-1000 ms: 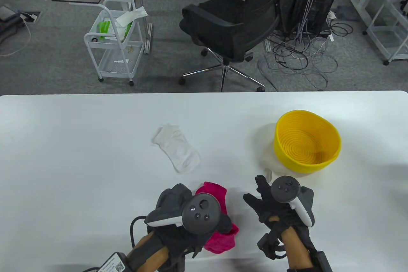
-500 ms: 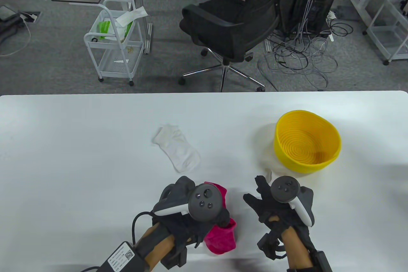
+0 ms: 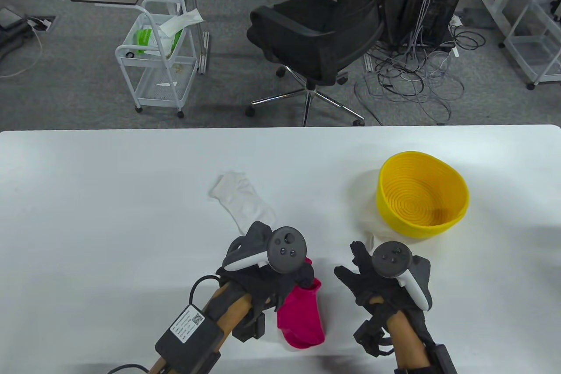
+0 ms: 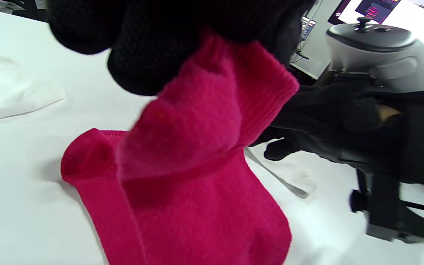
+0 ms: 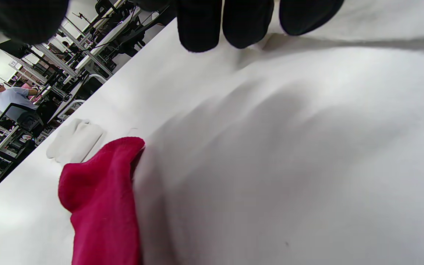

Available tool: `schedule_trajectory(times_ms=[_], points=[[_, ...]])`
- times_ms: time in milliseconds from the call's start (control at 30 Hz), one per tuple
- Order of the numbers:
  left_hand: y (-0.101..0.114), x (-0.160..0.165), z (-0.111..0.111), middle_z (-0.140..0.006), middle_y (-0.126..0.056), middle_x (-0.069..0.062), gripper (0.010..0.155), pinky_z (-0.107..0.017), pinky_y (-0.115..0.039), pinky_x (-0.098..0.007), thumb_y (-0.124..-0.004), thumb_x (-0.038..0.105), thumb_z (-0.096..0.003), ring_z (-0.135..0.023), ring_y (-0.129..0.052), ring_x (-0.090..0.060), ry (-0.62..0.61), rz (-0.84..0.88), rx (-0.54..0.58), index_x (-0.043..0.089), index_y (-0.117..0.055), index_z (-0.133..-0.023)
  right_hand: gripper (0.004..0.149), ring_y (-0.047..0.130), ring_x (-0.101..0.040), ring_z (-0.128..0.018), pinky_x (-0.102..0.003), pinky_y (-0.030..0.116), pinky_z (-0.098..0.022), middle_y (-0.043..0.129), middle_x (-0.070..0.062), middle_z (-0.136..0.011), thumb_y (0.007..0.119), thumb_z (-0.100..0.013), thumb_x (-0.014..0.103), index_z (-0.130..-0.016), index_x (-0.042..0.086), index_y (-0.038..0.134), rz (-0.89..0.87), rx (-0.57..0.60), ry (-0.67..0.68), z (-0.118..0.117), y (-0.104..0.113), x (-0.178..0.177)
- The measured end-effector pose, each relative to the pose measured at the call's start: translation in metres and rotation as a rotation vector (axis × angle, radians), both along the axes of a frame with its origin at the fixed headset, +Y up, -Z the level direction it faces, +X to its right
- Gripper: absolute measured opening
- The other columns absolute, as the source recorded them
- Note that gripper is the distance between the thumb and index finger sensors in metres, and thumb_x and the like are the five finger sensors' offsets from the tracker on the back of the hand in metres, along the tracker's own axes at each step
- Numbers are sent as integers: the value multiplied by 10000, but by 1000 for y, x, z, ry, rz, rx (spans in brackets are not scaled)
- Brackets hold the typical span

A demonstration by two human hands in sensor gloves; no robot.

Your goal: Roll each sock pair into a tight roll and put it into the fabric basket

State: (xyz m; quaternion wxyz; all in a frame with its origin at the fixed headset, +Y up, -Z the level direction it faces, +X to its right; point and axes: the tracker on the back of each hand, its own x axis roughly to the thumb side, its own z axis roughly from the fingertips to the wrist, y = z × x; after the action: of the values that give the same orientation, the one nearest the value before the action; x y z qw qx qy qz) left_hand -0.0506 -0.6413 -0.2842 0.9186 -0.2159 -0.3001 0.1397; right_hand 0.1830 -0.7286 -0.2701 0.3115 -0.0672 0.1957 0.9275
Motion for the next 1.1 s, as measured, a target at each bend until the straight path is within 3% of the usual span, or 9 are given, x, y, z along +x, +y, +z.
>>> schedule_trajectory(times_ms=[600, 833, 1100], points=[[-58, 3, -61, -788, -955, -2, 371, -559, -727, -501, -707, 257, -434, -548, -971, -242, 114, -97, -97, 384, -861, -747, 849, 574, -375, -1057, -607, 553, -698, 552, -48, -1132, 663, -394, 687, -1076, 300, 335, 7, -33, -5, -1, 0, 0], [-76, 3, -76, -851, -906, -2, 393, -575, -704, -503, -716, 270, -439, -613, -952, -243, 164, -114, -68, 387, -842, -792, 850, 572, -373, -1059, -606, 552, -699, 553, -47, -1132, 663, -394, 687, -1076, 300, 336, 12, -48, -4, -1, 0, 0], [-84, -2, -85, -1033, -661, 20, 511, -630, -634, -499, -729, 311, -433, -789, -827, -228, 225, -162, 49, 430, -710, -930, 847, 572, -373, -1059, -608, 551, -698, 554, -48, -1132, 661, -395, 686, -1076, 300, 336, 15, -58, -2, -1, 0, 0]])
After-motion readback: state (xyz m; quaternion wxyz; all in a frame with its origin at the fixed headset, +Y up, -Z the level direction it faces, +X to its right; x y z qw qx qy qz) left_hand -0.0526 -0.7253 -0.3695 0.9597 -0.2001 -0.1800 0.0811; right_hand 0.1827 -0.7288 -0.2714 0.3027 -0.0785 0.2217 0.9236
